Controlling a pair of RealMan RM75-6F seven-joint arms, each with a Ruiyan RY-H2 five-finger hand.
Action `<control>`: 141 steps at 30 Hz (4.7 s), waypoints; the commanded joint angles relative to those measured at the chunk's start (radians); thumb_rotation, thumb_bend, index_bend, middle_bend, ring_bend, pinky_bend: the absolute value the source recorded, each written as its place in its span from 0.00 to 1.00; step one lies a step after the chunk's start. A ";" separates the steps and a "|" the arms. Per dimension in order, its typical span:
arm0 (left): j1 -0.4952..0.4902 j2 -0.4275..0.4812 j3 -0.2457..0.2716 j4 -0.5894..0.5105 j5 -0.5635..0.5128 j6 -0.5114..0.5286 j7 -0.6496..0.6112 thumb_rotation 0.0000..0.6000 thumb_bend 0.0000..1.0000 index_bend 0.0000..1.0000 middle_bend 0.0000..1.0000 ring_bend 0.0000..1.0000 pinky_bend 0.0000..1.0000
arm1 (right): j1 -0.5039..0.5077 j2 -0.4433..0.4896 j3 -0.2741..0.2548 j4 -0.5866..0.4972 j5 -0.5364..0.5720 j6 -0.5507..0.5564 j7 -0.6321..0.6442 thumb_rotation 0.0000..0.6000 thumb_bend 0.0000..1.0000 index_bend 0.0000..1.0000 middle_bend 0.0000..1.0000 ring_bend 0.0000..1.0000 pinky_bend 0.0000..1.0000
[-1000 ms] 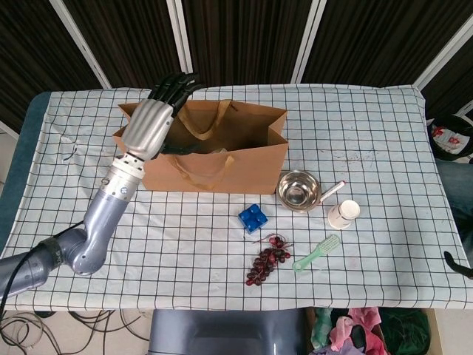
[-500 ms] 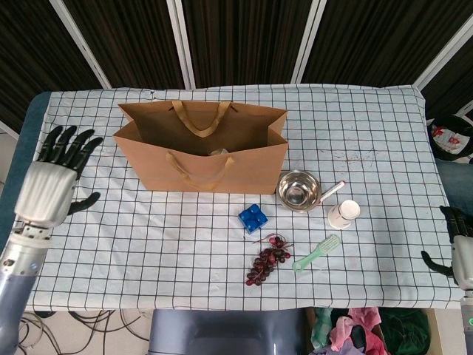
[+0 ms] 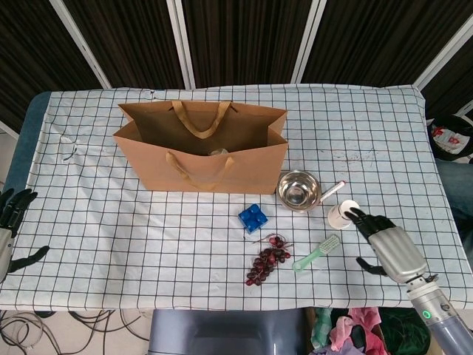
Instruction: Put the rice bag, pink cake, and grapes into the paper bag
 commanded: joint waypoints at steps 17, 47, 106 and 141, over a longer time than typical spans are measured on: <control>0.029 -0.085 -0.027 0.129 0.034 -0.011 -0.099 1.00 0.08 0.08 0.10 0.00 0.03 | 0.225 -0.233 -0.030 -0.075 0.052 -0.362 -0.423 1.00 0.18 0.08 0.09 0.18 0.21; 0.044 -0.095 -0.070 0.117 0.001 -0.050 -0.070 1.00 0.08 0.08 0.10 0.00 0.03 | 0.333 -0.458 -0.022 0.073 0.191 -0.341 -0.583 1.00 0.18 0.20 0.22 0.29 0.23; 0.047 -0.069 -0.075 0.102 0.012 -0.103 -0.100 1.00 0.08 0.13 0.10 0.00 0.03 | 0.288 -0.156 -0.010 -0.194 0.052 -0.010 -0.492 1.00 0.48 0.53 0.49 0.54 0.37; 0.025 -0.057 -0.067 0.108 0.007 -0.168 -0.123 1.00 0.09 0.13 0.10 0.00 0.03 | 0.887 0.035 0.383 -0.136 0.844 -0.339 -0.739 1.00 0.48 0.56 0.51 0.56 0.40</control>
